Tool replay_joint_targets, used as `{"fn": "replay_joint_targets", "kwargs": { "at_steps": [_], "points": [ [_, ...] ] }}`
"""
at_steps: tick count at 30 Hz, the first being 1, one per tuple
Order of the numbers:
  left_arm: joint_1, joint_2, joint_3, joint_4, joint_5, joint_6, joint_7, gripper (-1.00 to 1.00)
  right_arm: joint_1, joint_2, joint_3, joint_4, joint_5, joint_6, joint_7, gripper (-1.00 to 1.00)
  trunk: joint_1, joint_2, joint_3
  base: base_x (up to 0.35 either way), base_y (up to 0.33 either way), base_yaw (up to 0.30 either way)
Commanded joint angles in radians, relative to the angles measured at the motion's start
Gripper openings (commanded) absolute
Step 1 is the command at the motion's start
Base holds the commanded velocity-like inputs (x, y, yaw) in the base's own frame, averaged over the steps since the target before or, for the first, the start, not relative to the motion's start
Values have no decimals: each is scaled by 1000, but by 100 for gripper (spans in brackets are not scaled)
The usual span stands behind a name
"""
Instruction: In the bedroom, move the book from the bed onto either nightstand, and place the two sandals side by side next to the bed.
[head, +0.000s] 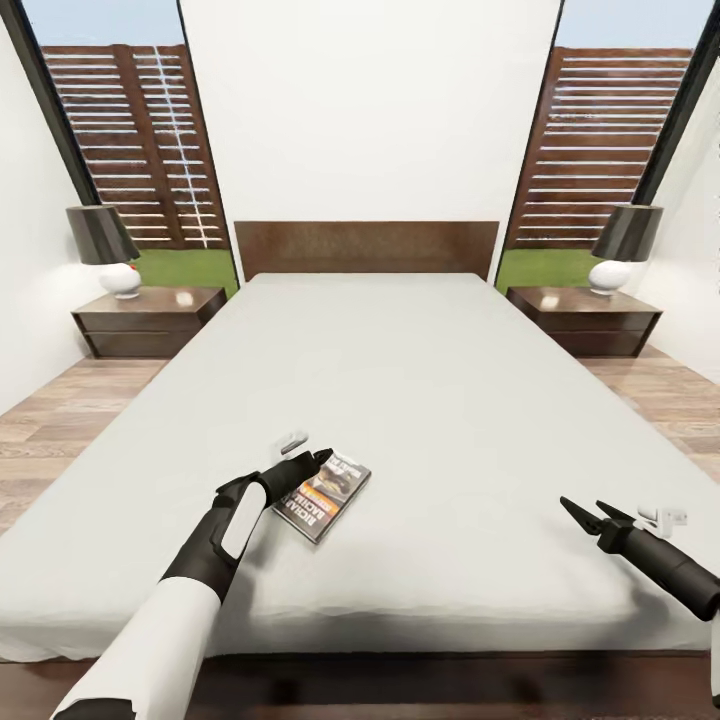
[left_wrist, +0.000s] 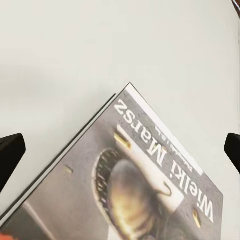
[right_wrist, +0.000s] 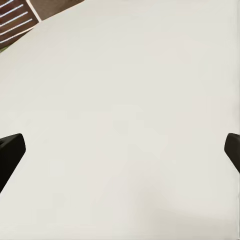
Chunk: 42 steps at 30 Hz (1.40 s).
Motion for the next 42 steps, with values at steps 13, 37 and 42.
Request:
{"fn": "replay_joint_targets", "kwargs": {
  "at_steps": [13, 37, 42],
  "points": [
    [0, -2, 4, -1, 5, 8, -2, 100, -1, 0, -2, -1, 8, 7, 7, 100, 0, 0, 0, 0, 0, -36],
    [0, -3, 3, -1, 5, 8, -2, 100, -2, 0, -2, -1, 7, 7, 8, 100, 0, 0, 6, 0, 0, -88],
    [0, -3, 3, -1, 5, 8, -3, 100, -1, 0, -2, -1, 7, 7, 8, 100, 0, 0, 8, 0, 0, -143]
  ]
}}
